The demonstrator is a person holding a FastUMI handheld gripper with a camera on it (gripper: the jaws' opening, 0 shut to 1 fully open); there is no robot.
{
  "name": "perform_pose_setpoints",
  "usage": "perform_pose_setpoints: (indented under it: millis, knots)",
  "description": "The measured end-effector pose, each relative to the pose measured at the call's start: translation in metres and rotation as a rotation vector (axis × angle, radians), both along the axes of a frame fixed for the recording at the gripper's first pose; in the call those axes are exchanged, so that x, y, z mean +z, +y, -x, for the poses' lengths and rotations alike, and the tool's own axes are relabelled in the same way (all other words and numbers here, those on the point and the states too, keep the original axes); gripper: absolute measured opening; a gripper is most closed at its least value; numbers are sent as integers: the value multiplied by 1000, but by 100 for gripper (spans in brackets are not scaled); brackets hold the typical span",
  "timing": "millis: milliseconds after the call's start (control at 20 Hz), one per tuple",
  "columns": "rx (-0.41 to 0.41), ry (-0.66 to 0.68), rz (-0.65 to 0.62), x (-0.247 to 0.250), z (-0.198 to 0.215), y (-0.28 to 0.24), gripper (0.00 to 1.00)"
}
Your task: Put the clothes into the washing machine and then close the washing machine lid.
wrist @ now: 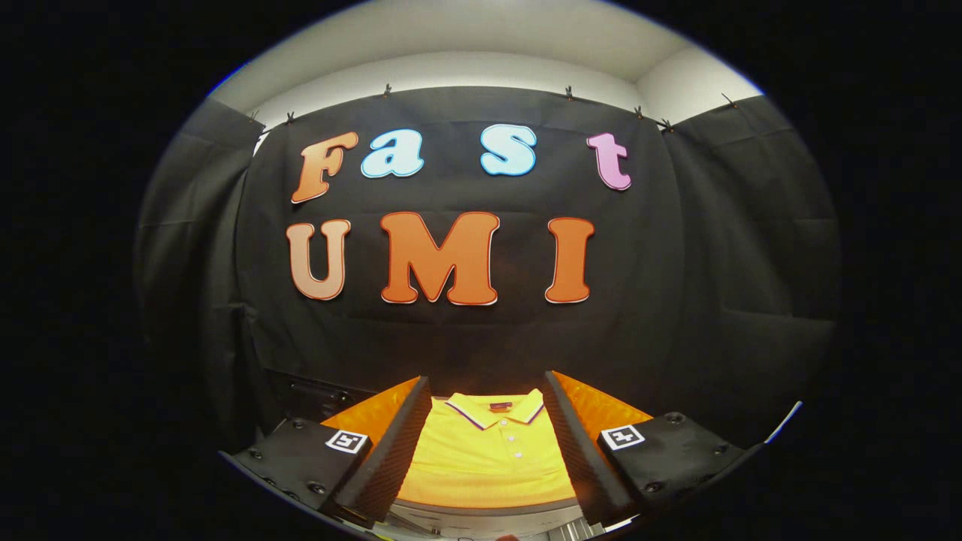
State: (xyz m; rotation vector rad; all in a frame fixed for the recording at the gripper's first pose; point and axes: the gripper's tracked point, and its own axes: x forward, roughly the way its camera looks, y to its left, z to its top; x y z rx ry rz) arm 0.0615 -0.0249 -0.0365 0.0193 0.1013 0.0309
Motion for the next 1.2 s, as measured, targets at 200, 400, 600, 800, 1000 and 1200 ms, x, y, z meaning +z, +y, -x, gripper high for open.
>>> perform_pose_setpoints:
  millis: [200,400,600,800,1000,1200]
  knots:
    - [6,63,1,-23,-31,-8,97]
    - [1,144,5,-59,-60,-13,97]
    - [5,276,-59,-104,-90,-14,97]
    - [-14,371,-56,-138,-111,-26,97]
    - [-22,458,-72,-168,-126,-30,99]
    - [-11,522,-58,-188,-130,-28,99]
